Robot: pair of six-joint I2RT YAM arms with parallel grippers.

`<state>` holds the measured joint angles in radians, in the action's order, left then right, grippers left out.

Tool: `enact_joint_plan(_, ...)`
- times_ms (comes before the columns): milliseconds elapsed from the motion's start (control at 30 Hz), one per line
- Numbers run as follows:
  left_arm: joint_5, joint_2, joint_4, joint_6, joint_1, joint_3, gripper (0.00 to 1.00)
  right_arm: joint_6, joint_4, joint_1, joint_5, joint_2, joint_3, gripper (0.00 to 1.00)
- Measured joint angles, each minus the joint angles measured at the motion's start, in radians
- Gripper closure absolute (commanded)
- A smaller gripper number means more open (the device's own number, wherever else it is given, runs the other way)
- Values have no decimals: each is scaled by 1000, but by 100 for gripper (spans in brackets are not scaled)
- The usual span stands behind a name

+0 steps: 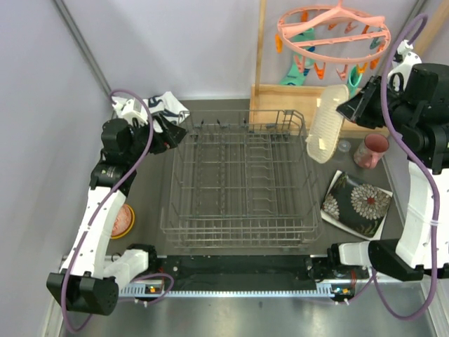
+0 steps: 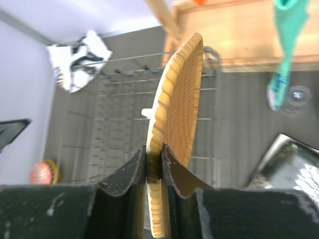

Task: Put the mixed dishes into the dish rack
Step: Pass the plate from the right arm to the left

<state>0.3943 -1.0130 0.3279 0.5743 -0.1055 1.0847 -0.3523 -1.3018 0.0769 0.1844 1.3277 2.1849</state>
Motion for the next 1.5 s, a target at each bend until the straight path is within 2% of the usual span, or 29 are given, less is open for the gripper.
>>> enact_joint_plan(267, 106, -20, -90, 72, 0, 0, 13, -36, 123, 4, 198, -48, -106, 100)
enact_joint_plan(600, 236, -55, -280, 218, -11, -19, 13, -57, 227, 64, 325, -52, -236, 100)
enact_joint_plan(833, 264, -101, -414, 285, -93, -36, 13, -123, 348, 72, 420, -67, -321, 100)
enact_joint_plan(1000, 253, -131, -513, 319, -191, -110, 13, -174, 416, 76, 467, -77, -346, 100)
enact_joint_plan(1133, 248, -164, -655, 393, -254, -190, 13, -197, 452, 79, 490, -82, -346, 100)
enact_joint_plan(1300, 245, -242, -944, 529, -300, -296, 14, -222, 478, 80, 514, -87, -346, 100)
enact_joint_plan(1500, 241, -336, -1173, 640, -334, -303, 14, -261, 529, 80, 549, -98, -382, 100)
